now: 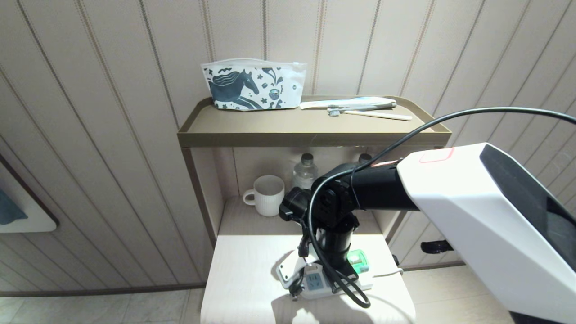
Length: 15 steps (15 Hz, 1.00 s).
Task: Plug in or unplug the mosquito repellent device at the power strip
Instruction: Insert the plug into the socket
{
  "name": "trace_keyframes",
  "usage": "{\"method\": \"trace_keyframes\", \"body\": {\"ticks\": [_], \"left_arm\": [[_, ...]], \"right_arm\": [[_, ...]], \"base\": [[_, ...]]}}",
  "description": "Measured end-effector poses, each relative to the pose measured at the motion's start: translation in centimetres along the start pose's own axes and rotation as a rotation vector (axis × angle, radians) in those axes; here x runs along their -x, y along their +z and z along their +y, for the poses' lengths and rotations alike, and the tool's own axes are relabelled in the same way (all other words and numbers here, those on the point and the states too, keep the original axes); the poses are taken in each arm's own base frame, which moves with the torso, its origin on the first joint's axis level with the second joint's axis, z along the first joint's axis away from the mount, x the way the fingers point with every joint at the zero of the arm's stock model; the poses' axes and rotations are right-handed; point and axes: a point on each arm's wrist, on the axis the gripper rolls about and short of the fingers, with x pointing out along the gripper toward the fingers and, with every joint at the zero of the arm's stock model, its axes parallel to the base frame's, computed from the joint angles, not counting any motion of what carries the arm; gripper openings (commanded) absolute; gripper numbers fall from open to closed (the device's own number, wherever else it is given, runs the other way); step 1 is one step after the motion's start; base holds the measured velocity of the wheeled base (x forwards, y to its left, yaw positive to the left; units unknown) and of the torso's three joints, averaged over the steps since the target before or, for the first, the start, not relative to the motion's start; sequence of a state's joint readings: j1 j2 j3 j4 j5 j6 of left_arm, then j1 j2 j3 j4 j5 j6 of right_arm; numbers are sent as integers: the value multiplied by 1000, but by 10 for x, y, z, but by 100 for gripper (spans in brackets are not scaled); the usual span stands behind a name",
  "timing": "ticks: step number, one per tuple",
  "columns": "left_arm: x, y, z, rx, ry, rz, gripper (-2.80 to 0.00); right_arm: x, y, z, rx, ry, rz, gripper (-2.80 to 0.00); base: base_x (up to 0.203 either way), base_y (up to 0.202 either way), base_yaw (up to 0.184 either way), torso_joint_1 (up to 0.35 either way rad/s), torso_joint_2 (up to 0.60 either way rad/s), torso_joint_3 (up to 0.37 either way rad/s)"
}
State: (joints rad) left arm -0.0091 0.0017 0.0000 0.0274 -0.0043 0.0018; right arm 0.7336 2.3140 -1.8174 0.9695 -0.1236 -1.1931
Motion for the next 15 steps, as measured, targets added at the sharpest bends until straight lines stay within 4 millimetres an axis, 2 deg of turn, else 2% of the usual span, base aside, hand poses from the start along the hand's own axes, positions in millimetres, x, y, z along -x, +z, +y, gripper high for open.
{"method": "trace_keyframes", "body": {"ticks": [15], "left_arm": [[0,0,0,0,0,0,-280]], "right_arm": [[-2,9,-2,7,-39,-27,-280]], "base": [[0,0,0,0,0,0]]}}
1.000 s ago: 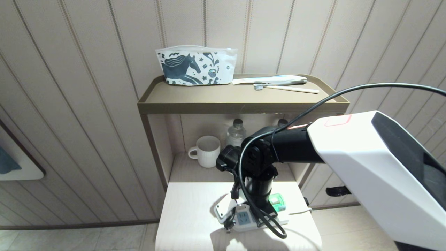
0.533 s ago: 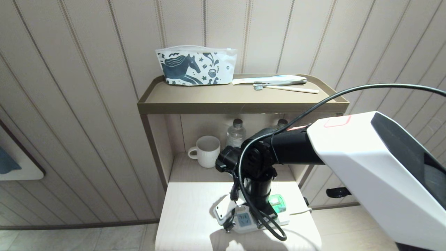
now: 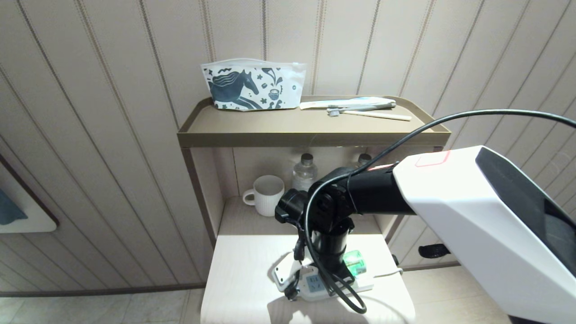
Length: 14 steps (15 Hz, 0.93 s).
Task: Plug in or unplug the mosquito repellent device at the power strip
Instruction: Insert the plug into the socket
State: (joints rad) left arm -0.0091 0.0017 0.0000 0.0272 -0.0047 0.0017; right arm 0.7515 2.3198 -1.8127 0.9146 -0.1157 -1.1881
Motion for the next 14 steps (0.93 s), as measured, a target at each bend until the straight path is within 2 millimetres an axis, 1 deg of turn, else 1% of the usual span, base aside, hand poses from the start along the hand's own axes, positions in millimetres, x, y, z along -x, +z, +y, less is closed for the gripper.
{"method": "trace_keyframes", "body": {"ticks": [5,8,14], "left_arm": [[0,0,0,0,0,0,-280],[0,0,0,0,1,0,-280],[0,0,0,0,0,0,-280]], "right_arm": [[3,2,-2,0,-20,-9,-280],[6,-1,-1,-9,-22,-10,-280],[11,-7,6,-13,-8,-4,-280]], "base": [[0,0,0,0,0,0],[0,0,0,0,0,0],[0,0,0,0,0,0]]}}
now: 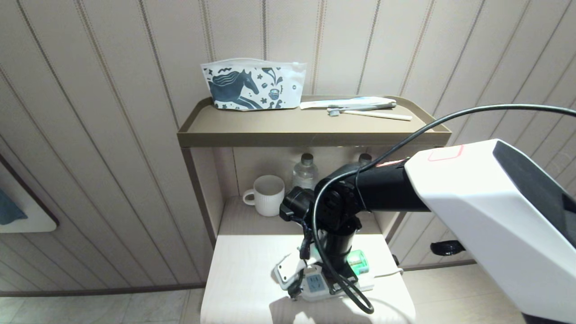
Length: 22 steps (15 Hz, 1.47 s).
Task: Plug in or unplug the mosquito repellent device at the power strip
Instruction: Insert the plug into the socket
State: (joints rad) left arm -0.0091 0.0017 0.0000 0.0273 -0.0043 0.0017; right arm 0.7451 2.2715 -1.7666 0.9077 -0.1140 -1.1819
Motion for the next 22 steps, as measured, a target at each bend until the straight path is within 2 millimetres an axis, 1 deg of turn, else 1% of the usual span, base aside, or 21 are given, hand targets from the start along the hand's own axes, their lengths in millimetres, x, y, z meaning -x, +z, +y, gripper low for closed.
{"method": "trace_keyframes", "body": {"ticks": [5,8,12,19,22], "left_arm": [[0,0,0,0,0,0,-280],[0,0,0,0,0,0,-280],[0,0,0,0,0,0,-280],[0,0,0,0,0,0,-280],[0,0,0,0,0,0,-280]], "right_arm": [[2,-2,3,0,4,1,-280],[-1,1,-1,-3,-33,-13,-280],[-5,2,-3,-4,-36,-14,-280],[-6,0,2,-2,-17,-5,-280],[-10,0,3,-2,-17,-5,-280]], "base": [[0,0,0,0,0,0],[0,0,0,0,0,0],[0,0,0,0,0,0],[0,0,0,0,0,0],[0,0,0,0,0,0]]}}
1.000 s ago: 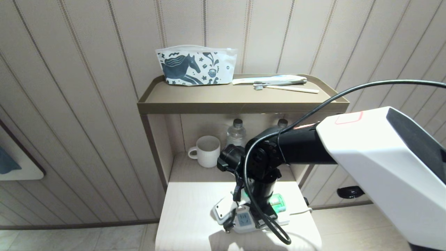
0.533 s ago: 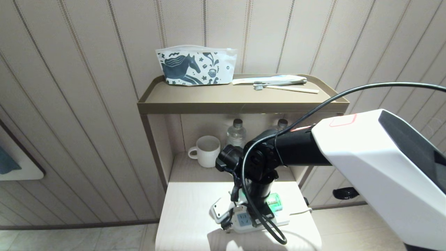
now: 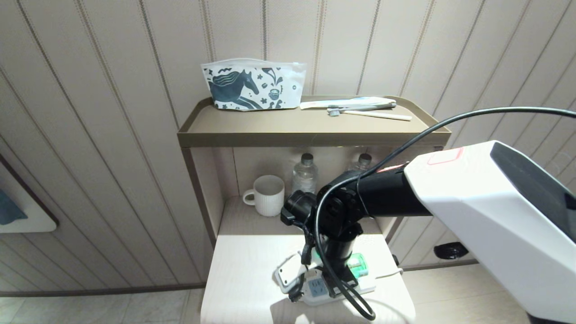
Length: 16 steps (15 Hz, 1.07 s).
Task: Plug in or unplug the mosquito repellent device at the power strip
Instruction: Insert the plug into the socket
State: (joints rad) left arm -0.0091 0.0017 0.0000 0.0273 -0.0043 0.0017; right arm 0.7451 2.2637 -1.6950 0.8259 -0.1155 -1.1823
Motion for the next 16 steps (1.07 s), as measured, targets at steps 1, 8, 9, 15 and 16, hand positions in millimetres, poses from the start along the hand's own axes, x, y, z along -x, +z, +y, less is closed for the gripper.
{"method": "trace_keyframes", "body": {"ticks": [1,8,9,15,16], "left_arm": [[0,0,0,0,0,0,-280],[0,0,0,0,0,0,-280],[0,0,0,0,0,0,-280],[0,0,0,0,0,0,-280],[0,0,0,0,0,0,-280]], "right_arm": [[-2,1,-1,-1,-8,-4,-280],[-20,1,2,-17,-27,-36,-280],[-23,1,3,-24,-45,-47,-280],[-27,-12,7,-80,-138,-135,-280],[-24,-14,7,-85,-143,-138,-280]], "base": [[0,0,0,0,0,0],[0,0,0,0,0,0],[0,0,0,0,0,0],[0,0,0,0,0,0],[0,0,0,0,0,0]]}}
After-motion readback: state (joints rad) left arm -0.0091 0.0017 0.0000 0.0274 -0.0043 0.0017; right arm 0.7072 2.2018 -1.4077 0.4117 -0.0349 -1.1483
